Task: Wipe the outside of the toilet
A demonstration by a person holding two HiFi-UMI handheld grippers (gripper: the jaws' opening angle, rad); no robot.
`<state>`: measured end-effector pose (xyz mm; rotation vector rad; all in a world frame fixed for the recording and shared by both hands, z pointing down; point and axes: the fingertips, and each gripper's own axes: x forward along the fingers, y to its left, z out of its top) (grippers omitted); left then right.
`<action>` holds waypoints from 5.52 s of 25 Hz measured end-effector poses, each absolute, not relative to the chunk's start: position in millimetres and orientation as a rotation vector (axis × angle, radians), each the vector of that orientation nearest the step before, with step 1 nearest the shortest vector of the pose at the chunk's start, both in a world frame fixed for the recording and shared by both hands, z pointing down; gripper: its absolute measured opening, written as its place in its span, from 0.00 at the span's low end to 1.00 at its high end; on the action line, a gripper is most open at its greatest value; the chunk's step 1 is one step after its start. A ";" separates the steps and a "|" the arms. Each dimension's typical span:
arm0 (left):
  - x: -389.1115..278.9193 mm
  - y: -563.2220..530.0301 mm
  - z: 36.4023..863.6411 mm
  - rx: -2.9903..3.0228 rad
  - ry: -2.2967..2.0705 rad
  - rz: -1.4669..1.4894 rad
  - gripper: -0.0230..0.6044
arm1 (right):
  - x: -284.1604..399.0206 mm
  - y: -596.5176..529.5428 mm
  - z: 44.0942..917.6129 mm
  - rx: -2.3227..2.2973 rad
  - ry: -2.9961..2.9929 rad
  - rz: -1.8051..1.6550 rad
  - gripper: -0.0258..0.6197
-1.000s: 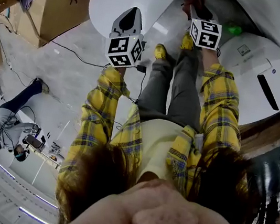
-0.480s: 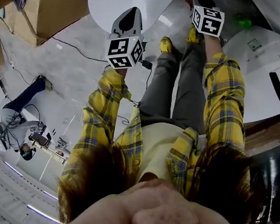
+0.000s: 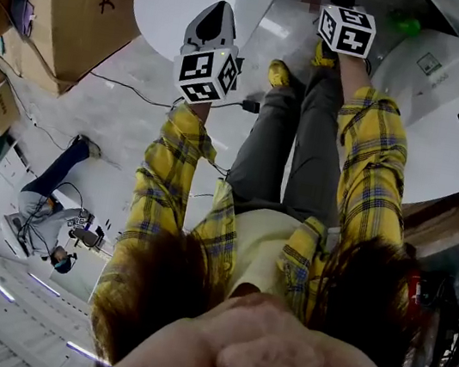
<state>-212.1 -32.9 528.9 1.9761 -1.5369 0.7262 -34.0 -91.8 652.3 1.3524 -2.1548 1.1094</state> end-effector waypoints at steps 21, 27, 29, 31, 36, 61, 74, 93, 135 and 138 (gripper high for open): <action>-199.4 -89.6 576.2 2.042 -1.596 0.736 0.04 | -25.2 -133.8 696.9 1.407 -2.314 1.021 0.23; -216.8 -110.9 578.3 2.032 -1.687 0.735 0.04 | -33.4 -139.9 698.9 1.362 -2.383 0.987 0.23; -220.3 -114.8 578.0 2.045 -1.703 0.745 0.04 | -34.7 -140.3 699.3 1.345 -2.401 0.973 0.23; -222.4 -116.5 577.3 2.066 -1.713 0.763 0.04 | -38.1 -138.0 699.5 1.323 -2.426 0.970 0.23; -223.4 -115.6 579.8 2.080 -1.710 0.771 0.04 | -52.4 -122.2 700.4 1.243 -2.489 0.959 0.23; -224.2 -71.5 578.7 2.087 -1.661 0.797 0.04 | -126.0 9.6 706.4 1.032 -2.517 1.136 0.23; -216.4 -50.6 581.5 2.079 -1.619 0.828 0.04 | -168.7 73.0 703.8 0.801 -2.515 1.195 0.23; -207.9 -78.1 575.0 2.076 -1.631 0.857 0.04 | -63.9 -31.1 709.0 1.072 -2.451 1.064 0.23; -209.5 -107.4 587.1 2.087 -1.682 0.758 0.04 | -84.5 -85.8 763.8 1.165 -2.363 1.213 0.23; -211.4 -103.5 587.7 2.087 -1.678 0.760 0.04 | -97.8 -64.8 769.6 1.122 -2.356 1.240 0.23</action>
